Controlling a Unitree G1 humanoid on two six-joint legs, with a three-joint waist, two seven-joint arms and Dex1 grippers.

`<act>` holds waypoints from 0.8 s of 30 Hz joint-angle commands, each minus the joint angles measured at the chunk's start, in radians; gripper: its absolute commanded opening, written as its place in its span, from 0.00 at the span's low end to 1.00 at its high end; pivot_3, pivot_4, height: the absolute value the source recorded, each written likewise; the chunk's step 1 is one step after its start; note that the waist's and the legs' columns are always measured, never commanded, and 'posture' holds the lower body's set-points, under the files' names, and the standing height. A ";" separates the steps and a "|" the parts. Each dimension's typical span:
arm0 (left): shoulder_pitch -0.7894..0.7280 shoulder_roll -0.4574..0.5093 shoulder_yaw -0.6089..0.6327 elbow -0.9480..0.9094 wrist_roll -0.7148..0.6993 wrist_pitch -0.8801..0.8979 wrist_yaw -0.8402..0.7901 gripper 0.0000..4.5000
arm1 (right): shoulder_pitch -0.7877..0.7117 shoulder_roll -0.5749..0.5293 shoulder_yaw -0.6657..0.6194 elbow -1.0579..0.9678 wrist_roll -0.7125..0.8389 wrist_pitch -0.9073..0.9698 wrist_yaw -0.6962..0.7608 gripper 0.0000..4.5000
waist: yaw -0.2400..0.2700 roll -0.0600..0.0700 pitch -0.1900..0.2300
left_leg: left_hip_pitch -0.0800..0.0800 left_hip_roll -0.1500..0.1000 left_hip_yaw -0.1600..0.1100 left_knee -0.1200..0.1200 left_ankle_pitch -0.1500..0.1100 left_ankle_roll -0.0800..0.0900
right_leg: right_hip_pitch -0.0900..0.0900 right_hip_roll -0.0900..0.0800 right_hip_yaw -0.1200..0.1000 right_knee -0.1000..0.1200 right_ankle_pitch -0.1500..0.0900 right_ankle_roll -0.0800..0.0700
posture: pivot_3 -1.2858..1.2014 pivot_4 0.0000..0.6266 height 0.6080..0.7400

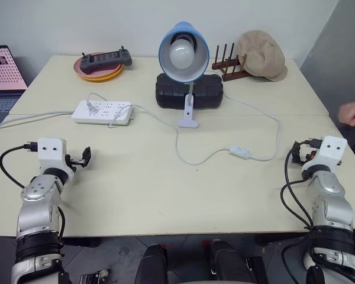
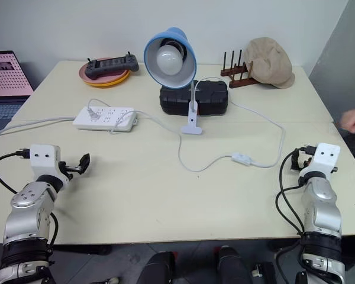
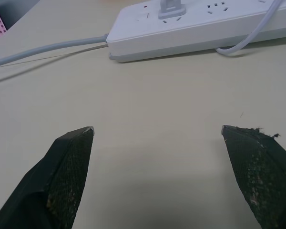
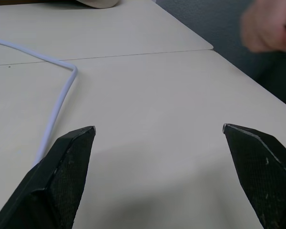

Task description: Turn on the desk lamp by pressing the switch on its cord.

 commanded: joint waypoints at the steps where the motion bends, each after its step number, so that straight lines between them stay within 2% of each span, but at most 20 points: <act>1: 0.008 0.020 0.017 -0.037 -0.008 -0.007 -0.013 0.99 | -0.001 -0.015 -0.010 -0.037 -0.002 -0.007 0.007 1.00 | 0.000 0.000 0.000 | 0.000 0.000 0.000 0.000 0.000 0.000 | 0.000 0.000 0.000 0.000 0.000 0.000 | 0.52 0.24 1.00; 16: 0.021 0.013 0.017 -0.109 -0.071 0.040 -0.062 0.99 | 0.003 -0.062 0.006 -0.075 0.024 0.000 0.123 1.00 | 0.000 0.000 0.000 | 0.000 0.000 0.000 0.000 0.000 0.000 | 0.000 0.000 0.000 0.000 0.000 0.000 | 0.52 0.24 1.00; 22: 0.015 0.039 0.006 -0.268 -0.263 0.222 -0.244 0.99 | 0.007 -0.170 0.064 -0.123 0.075 0.046 0.351 1.00 | -0.001 0.000 0.000 | 0.000 0.000 0.000 0.000 0.000 0.000 | 0.001 0.000 0.000 0.000 0.000 0.000 | 0.52 0.24 1.00; 24: 0.001 0.096 -0.082 -0.355 -0.295 0.297 -0.359 0.99 | 0.003 -0.242 0.087 -0.150 0.170 0.149 0.519 1.00 | -0.002 0.000 0.000 | 0.000 0.000 0.000 0.000 0.000 0.000 | 0.001 0.000 0.000 0.000 -0.001 0.001 | 0.52 0.24 1.00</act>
